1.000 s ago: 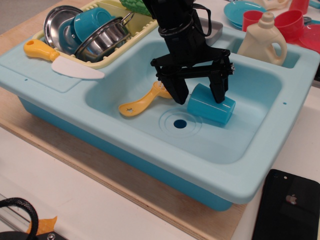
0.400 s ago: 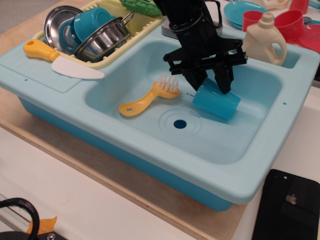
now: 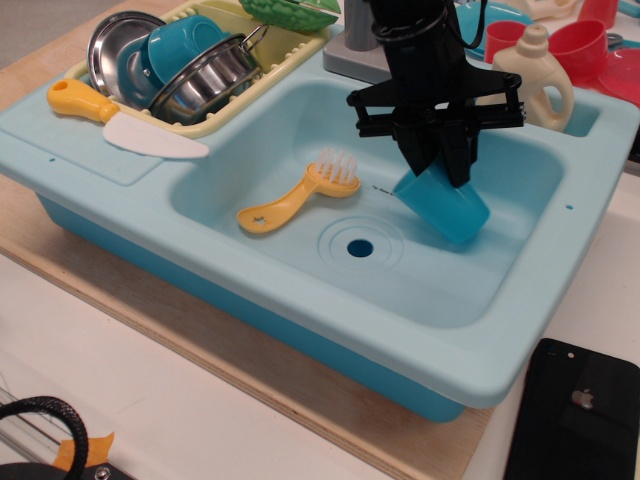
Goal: Flip cup upright
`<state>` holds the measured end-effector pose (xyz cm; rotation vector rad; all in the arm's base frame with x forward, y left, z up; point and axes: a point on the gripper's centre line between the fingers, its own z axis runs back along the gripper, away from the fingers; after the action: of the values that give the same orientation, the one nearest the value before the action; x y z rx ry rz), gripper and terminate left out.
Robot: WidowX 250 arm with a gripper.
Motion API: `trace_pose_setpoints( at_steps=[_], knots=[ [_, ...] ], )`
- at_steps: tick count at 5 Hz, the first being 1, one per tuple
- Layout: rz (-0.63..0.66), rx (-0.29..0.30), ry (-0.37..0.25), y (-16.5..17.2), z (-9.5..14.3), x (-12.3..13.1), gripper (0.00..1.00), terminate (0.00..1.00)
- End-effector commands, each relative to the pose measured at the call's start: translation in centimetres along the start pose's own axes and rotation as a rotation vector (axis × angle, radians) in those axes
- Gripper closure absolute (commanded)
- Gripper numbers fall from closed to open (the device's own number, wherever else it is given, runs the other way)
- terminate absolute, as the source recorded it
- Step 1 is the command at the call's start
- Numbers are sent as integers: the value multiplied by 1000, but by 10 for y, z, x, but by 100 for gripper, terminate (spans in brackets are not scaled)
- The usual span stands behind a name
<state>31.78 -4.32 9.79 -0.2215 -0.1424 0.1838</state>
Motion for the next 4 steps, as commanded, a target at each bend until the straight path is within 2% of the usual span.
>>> trace_pose_setpoints(
  at_steps=[1,2,3,4],
  knots=[
    [-75,242,6,-3,20,4,100,0],
    [-145,399,-62,-5,18,6,100,0],
    [-181,419,-142,-9,13,9,100,0],
    [-177,383,-180,-12,8,10,100,0]
  ],
)
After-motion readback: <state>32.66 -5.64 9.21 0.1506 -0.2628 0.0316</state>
